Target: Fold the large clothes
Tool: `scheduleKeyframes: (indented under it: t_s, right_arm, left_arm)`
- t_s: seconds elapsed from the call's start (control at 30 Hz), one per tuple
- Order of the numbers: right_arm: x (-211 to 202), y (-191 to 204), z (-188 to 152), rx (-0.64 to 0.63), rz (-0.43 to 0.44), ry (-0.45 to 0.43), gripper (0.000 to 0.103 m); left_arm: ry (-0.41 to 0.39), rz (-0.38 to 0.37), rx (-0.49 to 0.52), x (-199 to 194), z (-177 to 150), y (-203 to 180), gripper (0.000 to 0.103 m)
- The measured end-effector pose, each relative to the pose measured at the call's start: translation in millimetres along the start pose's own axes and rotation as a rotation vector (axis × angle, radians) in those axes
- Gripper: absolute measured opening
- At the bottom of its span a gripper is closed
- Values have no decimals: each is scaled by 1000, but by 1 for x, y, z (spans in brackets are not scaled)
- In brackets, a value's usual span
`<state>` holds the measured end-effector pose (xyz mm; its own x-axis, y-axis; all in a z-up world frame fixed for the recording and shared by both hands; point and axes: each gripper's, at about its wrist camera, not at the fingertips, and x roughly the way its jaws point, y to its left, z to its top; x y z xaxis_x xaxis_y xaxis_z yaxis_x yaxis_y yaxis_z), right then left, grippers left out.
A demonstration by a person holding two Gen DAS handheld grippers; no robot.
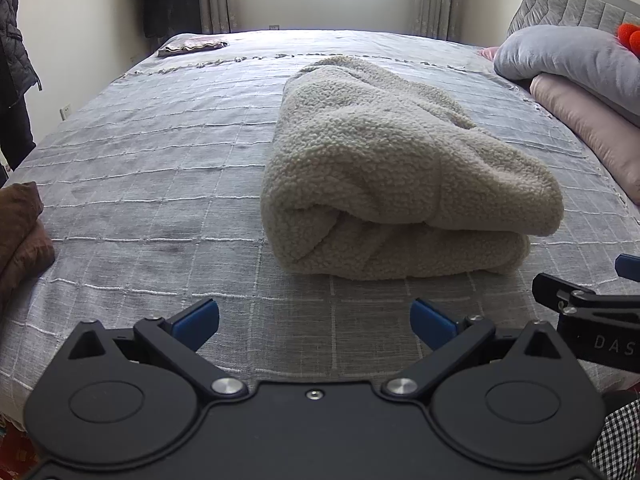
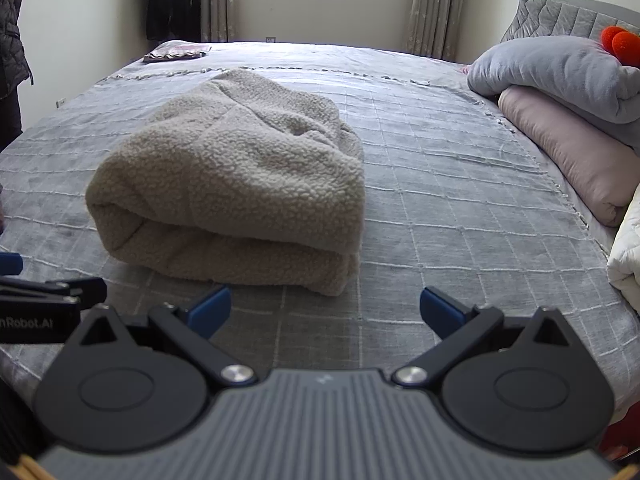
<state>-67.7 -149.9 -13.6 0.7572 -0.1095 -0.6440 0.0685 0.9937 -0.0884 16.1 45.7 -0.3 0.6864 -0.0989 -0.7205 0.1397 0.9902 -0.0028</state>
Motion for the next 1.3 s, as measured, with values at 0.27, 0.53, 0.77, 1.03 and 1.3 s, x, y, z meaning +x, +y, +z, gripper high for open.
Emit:
scheduleKeyframes:
  t_s: [0.27,0.53,0.77,1.03,1.3]
  right_arm:
    - [2,0,-1,-3,1,6,103]
    - [3,0,-1,-2,2,6,103]
    - [4,0,-1,-4,6,10,103]
    - [5,0,-2,-7,7,13,103]
    - [5,0,-2,-9,8,13,103]
  left_arm:
    - [1,-2,-2,0,0,0,103]
    - [4,-2,-5,1,-1,1,103]
    - [6,-2,-4,1,-1,1,103]
    - [6,-1,-5,1,0,1,103]
    - [8,-1,-6,2,0,0,103]
